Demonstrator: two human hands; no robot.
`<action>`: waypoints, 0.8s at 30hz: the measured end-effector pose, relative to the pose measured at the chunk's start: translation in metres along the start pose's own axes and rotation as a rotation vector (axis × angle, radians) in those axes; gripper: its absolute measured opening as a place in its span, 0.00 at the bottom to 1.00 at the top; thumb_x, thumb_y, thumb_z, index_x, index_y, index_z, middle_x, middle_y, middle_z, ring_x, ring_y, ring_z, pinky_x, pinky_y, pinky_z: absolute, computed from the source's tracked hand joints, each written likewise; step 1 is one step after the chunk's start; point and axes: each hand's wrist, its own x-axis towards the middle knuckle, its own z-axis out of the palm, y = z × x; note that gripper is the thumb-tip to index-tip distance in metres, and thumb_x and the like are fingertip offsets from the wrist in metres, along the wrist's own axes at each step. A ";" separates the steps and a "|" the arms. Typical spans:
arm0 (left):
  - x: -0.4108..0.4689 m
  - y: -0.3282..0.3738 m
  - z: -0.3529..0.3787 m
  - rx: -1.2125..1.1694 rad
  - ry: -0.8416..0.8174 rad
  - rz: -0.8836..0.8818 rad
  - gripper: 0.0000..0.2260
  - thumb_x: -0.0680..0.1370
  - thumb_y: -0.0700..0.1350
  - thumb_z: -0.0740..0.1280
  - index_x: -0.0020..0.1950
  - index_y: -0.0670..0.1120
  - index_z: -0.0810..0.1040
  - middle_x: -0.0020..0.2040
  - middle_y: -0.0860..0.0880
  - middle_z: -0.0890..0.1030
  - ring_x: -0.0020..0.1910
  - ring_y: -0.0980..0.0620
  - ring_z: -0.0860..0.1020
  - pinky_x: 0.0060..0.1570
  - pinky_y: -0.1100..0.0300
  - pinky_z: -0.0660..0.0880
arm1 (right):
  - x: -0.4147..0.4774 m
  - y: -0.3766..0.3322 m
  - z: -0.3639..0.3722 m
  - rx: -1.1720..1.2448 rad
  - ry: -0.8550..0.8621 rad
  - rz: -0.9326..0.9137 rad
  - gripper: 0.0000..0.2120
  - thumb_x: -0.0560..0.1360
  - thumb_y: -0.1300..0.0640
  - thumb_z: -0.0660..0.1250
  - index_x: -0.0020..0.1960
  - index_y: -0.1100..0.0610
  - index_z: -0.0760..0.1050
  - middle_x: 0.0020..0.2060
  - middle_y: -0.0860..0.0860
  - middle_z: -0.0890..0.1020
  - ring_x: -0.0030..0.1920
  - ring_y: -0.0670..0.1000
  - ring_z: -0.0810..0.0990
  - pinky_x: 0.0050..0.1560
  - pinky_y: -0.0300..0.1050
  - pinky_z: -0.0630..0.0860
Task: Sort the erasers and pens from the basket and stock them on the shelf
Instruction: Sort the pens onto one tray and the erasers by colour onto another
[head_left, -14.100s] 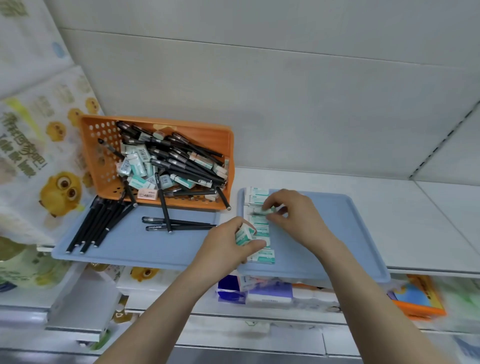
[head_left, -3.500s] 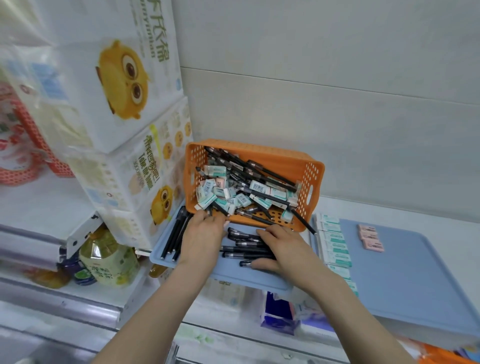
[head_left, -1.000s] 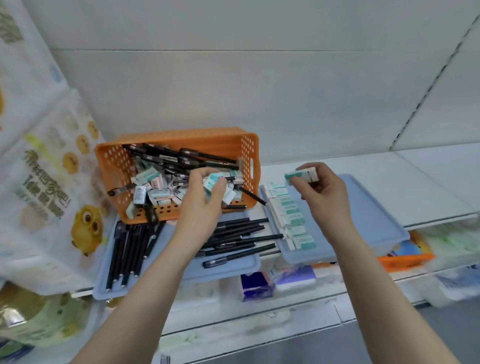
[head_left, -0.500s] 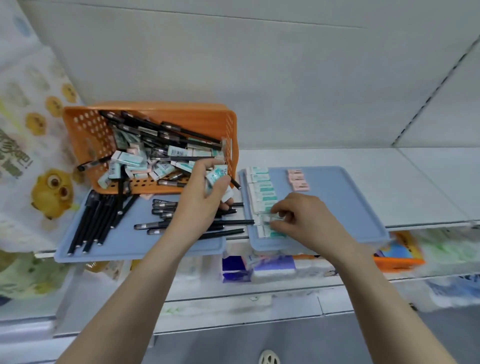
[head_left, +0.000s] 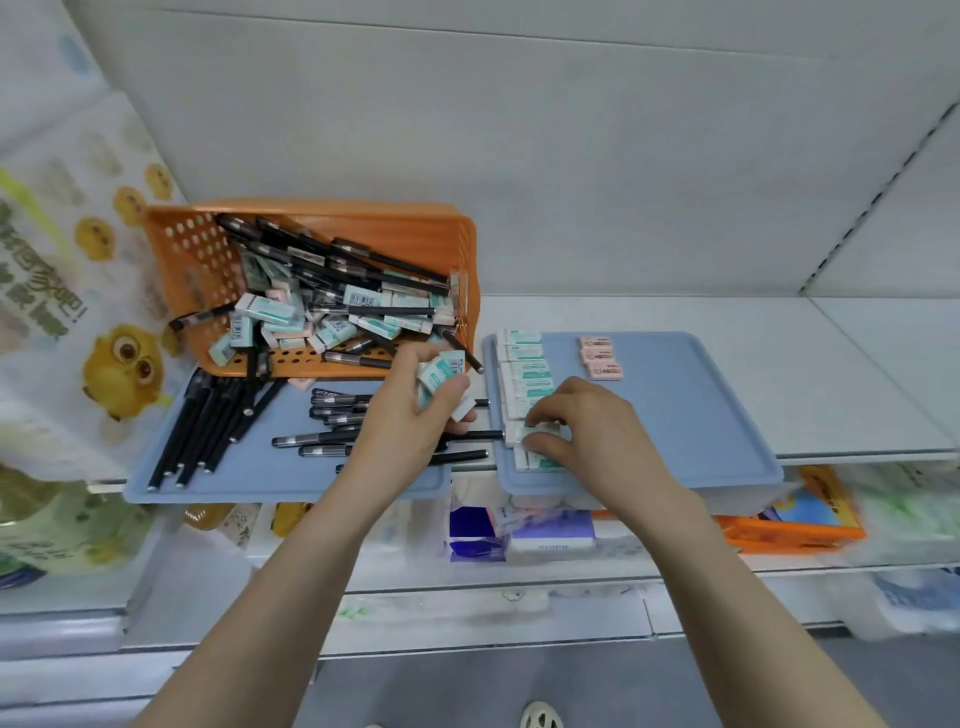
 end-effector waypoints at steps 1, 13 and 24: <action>-0.001 0.000 -0.001 0.005 -0.019 -0.004 0.10 0.80 0.44 0.64 0.61 0.49 0.71 0.51 0.47 0.80 0.43 0.53 0.84 0.46 0.53 0.82 | 0.001 0.000 -0.001 -0.009 0.021 0.003 0.10 0.75 0.49 0.70 0.53 0.50 0.82 0.48 0.48 0.79 0.48 0.49 0.77 0.46 0.44 0.72; 0.006 0.011 0.025 -0.063 -0.142 -0.082 0.12 0.78 0.42 0.67 0.59 0.46 0.69 0.50 0.46 0.82 0.41 0.51 0.83 0.39 0.60 0.79 | 0.015 0.000 -0.018 1.160 0.170 0.347 0.03 0.76 0.61 0.69 0.47 0.59 0.82 0.37 0.52 0.83 0.38 0.46 0.79 0.36 0.36 0.76; 0.022 0.012 0.047 -0.013 -0.150 -0.052 0.12 0.81 0.38 0.59 0.63 0.51 0.67 0.50 0.48 0.80 0.42 0.52 0.82 0.47 0.57 0.80 | 0.003 0.107 -0.036 0.617 0.505 0.493 0.05 0.74 0.59 0.71 0.50 0.57 0.80 0.40 0.50 0.84 0.36 0.48 0.83 0.44 0.43 0.79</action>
